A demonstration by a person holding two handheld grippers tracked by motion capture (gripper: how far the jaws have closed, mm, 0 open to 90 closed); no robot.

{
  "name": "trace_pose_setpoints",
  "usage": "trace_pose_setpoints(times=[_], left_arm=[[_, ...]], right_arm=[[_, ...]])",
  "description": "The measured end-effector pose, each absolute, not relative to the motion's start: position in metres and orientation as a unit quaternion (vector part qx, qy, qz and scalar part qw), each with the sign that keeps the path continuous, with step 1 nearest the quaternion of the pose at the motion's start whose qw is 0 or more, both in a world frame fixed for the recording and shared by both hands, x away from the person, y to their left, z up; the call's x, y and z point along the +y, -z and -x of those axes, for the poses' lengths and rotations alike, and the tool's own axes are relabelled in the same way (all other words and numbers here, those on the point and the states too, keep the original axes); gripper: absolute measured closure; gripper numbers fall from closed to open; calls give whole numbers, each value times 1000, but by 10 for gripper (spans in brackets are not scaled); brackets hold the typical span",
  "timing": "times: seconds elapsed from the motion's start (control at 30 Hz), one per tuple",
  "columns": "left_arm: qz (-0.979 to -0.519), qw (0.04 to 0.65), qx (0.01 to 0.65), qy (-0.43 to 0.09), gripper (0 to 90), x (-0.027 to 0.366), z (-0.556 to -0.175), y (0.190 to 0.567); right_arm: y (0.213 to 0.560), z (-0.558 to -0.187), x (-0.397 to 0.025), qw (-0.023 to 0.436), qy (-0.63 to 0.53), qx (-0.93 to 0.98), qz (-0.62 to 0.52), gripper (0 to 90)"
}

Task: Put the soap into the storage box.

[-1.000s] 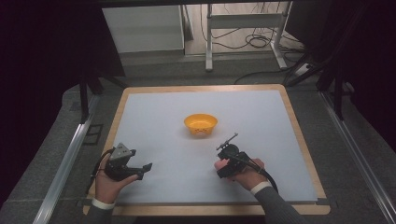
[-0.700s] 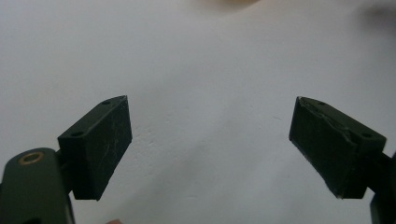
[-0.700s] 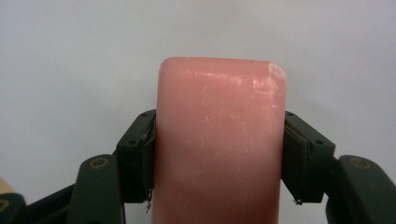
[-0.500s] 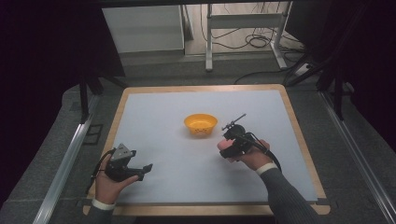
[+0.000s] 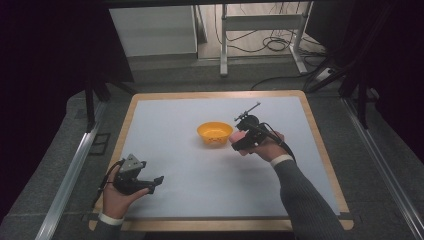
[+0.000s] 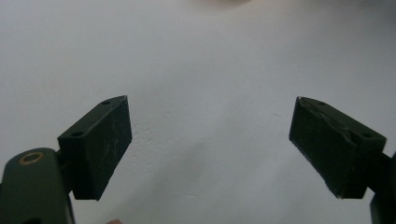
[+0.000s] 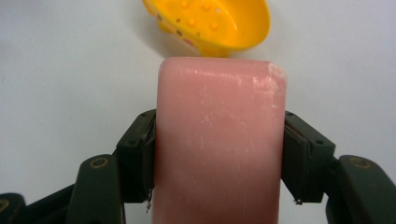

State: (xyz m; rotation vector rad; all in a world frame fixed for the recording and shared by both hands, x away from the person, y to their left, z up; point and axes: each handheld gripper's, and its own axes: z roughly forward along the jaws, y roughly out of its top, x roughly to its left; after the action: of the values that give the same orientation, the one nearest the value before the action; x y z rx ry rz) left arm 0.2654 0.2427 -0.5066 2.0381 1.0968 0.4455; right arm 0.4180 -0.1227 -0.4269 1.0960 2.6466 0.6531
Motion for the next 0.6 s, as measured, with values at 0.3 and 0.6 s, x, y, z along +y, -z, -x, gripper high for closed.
trace_pose_setpoints(times=[0.3,0.6], left_arm=[[-801,379,429,-175,136,242,-266,507],[-803,377,427,-175,136,242,-266,508]], right_arm=[[423,-449,-106,109,-225,899,-360,366],[423,-476,-83,111,-226,900,-356,366]])
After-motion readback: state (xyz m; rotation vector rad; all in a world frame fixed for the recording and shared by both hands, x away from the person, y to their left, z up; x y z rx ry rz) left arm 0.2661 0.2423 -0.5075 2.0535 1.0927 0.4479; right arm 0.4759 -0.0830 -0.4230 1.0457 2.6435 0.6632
